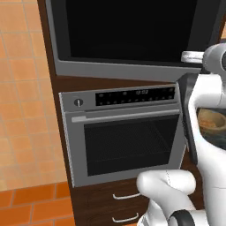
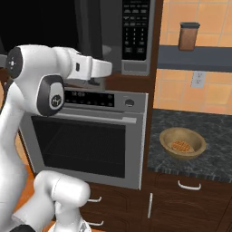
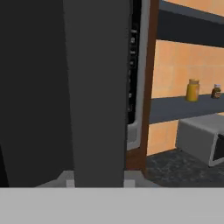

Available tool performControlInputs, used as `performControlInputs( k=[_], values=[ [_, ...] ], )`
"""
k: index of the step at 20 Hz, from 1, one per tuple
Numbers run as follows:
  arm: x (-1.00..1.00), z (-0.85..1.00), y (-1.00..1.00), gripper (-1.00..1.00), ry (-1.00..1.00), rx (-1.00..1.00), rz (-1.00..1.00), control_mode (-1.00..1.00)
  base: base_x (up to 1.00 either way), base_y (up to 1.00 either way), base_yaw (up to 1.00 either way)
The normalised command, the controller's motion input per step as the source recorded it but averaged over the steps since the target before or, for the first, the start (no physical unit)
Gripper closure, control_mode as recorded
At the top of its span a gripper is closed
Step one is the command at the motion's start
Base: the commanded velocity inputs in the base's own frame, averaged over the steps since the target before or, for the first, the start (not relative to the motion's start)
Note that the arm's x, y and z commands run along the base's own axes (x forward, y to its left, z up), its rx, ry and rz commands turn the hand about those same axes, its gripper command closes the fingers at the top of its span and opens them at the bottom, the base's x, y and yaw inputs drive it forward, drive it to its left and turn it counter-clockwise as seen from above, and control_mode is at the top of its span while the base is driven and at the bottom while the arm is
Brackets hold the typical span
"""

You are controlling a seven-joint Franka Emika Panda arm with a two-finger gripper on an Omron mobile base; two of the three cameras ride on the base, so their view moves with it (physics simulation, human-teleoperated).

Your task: Open the microwave, place the bowl with waffle inside the microwave, then close the microwave door and turn it on.

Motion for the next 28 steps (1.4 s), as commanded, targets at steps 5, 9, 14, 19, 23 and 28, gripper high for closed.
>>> performControlInputs(
  k=[5,9,14,19,23,28],
  values=[
    [-1.00,-0.26,0.35,1.00,-0.33,-0.09,-0.20,-1.00,0.00,0.00,0.00],
    [-1.00,-0.24,0.34,1.00,-0.31,-0.09,-0.21,-1.00,0.00,0.00,0.00],
    [-1.00,-0.35,0.54,1.00,-0.26,-0.12,-0.19,-1.00,0.00,0.00,0.00],
    [-0.95,-0.40,0.86,-1.00,-0.08,-0.15,-0.24,-1.00,0.00,0.00,0.00],
    [-0.03,-0.27,0.80,-1.00,0.06,-0.13,-0.05,-1.00,0.00,0.00,0.00],
    [0.51,-0.13,0.21,-1.00,0.16,-0.03,0.11,-1.00,0.00,0.00,0.00]
  ],
)
